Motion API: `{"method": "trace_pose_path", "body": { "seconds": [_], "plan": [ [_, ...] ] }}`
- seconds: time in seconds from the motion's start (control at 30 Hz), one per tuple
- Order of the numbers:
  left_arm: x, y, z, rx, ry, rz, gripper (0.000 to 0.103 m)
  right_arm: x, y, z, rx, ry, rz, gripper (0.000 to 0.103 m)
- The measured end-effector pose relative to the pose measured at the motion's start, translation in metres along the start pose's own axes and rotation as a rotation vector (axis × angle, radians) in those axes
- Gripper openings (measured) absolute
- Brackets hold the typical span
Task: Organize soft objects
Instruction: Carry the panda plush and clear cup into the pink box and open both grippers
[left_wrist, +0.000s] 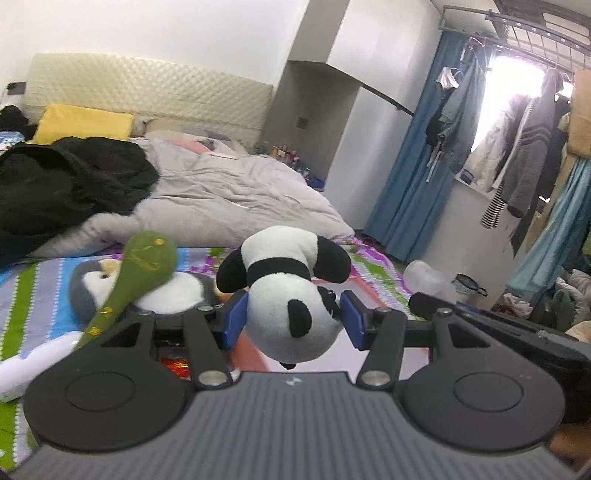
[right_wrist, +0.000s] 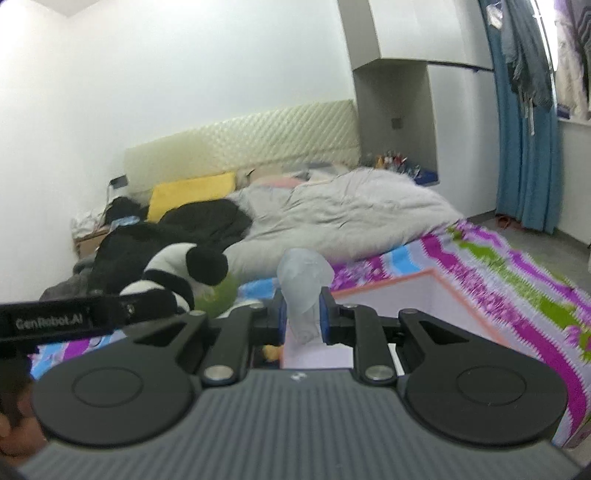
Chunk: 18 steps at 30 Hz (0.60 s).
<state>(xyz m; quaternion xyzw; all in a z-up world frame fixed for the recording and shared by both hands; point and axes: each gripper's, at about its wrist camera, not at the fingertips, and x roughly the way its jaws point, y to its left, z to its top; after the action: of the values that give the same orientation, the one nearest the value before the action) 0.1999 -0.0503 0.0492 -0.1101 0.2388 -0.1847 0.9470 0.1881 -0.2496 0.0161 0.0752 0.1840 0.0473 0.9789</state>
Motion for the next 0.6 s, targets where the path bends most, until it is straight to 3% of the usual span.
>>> {"method": "trace_pose_path", "body": {
  "seconds": [0.23, 0.33, 0.6],
  "plan": [
    [0.056, -0.029, -0.003, 0.004, 0.103, -0.034, 0.060, 0.014, -0.047, 0.012, 0.019, 0.040, -0.055, 0.021],
    [0.088, -0.030, -0.014, -0.016, 0.178, -0.052, 0.060, 0.027, -0.069, 0.004, 0.039, 0.082, -0.078, 0.021],
    [0.168, -0.030, -0.041, 0.010, 0.333, -0.012, 0.060, 0.073, -0.109, -0.032, 0.073, 0.222, -0.112, 0.021]
  ]
}}
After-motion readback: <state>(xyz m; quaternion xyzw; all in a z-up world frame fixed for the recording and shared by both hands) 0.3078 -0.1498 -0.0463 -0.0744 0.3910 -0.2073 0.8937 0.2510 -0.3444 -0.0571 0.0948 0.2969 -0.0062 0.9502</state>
